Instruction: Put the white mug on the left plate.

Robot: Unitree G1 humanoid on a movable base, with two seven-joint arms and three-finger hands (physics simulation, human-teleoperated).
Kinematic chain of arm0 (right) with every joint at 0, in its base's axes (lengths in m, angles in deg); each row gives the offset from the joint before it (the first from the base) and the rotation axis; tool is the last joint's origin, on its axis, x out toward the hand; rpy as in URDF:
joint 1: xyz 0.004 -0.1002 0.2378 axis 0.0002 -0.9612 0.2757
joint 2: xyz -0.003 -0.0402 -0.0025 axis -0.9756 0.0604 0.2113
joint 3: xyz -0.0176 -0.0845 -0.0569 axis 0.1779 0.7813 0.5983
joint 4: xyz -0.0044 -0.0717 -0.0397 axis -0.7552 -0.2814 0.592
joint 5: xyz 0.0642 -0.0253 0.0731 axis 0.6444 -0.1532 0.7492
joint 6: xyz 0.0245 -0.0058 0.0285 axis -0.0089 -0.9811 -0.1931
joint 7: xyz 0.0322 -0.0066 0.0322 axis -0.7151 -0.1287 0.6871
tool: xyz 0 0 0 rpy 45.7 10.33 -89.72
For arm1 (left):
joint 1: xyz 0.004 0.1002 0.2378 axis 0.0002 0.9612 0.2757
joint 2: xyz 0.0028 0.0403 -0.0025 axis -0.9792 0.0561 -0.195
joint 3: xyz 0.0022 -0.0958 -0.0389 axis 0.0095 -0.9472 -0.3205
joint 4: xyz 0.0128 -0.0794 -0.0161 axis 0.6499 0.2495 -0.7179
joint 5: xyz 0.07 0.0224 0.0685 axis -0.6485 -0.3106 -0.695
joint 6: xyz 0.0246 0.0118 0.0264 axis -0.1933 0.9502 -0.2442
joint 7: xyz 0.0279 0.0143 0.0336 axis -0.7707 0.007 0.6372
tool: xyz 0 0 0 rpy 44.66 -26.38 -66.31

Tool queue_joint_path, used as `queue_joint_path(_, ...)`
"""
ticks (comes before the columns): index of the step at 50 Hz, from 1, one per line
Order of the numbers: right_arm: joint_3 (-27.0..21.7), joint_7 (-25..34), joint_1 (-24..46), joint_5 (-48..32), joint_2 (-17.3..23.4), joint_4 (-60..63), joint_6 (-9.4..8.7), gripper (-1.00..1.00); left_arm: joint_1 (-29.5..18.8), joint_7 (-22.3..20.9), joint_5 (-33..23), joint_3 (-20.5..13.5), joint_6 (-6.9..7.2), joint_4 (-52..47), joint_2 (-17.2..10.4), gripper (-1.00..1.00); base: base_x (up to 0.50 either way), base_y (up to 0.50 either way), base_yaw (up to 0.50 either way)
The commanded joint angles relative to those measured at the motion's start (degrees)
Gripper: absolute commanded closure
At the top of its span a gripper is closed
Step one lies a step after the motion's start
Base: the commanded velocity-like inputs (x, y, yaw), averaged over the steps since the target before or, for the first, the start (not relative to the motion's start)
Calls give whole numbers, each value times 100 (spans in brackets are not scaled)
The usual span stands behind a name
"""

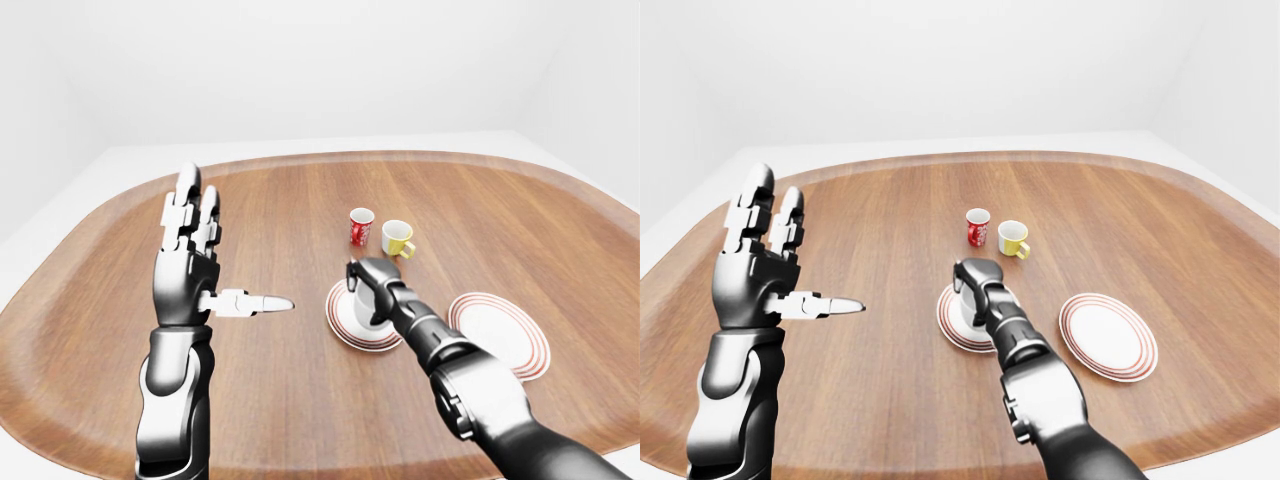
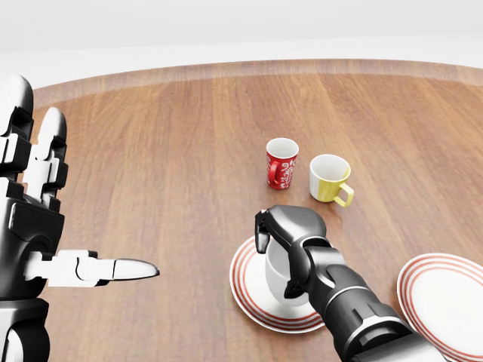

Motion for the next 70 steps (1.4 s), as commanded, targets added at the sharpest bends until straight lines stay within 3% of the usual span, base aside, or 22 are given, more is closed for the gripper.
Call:
queue_joint_path(1,2,-90,3,-17,12,-16,0,100,-3,1,4,-8,0,-2,-2,-98,0,0,0)
queue_joint_path(16,-8,-75,17,-25,31,-16,0,100,-18,3,11,-20,0,11,-10,-98,0,0,0)
queue_joint_path(17,-9,-68,12,-24,34,-16,0,82,-17,3,9,-18,0,11,-11,-98,0,0,0)
queue_joint_path(18,-8,-65,10,-26,35,-16,0,77,-18,3,8,-17,0,10,-11,-98,0,0,0)
queue_joint_path(19,-8,-50,10,-25,36,-16,0,41,-24,4,14,-22,0,3,-11,-98,0,0,0)
queue_joint_path(20,-7,-30,7,-25,37,-15,0,24,-23,5,13,-23,0,7,-12,-98,0,0,0)
queue_joint_path(21,-5,-30,5,-28,41,-16,0,-27,-24,5,12,-25,0,17,-13,-98,0,0,0)
queue_joint_path(22,-10,-32,7,-25,43,-16,0,-33,-26,5,14,-27,0,16,-14,-98,0,0,0)
queue_joint_path(23,-14,-8,5,-18,45,-17,0,-57,-30,6,17,-30,0,12,-15,-98,0,0,0)
queue_joint_path(24,-17,3,-1,-14,51,-18,0,-94,-33,8,18,-33,0,13,-17,-98,0,0,0)
queue_joint_path(25,-17,3,-4,-16,55,-19,0,-98,-36,9,20,-37,0,15,-17,-98,0,0,0)
queue_joint_path(45,71,314,-442,-76,83,-19,0,-100,-58,55,-14,-65,0,142,-33,-98,0,0,0)
queue_joint_path(70,177,888,-357,-193,183,259,0,-100,-33,52,-37,-24,0,148,-13,-98,0,0,0)
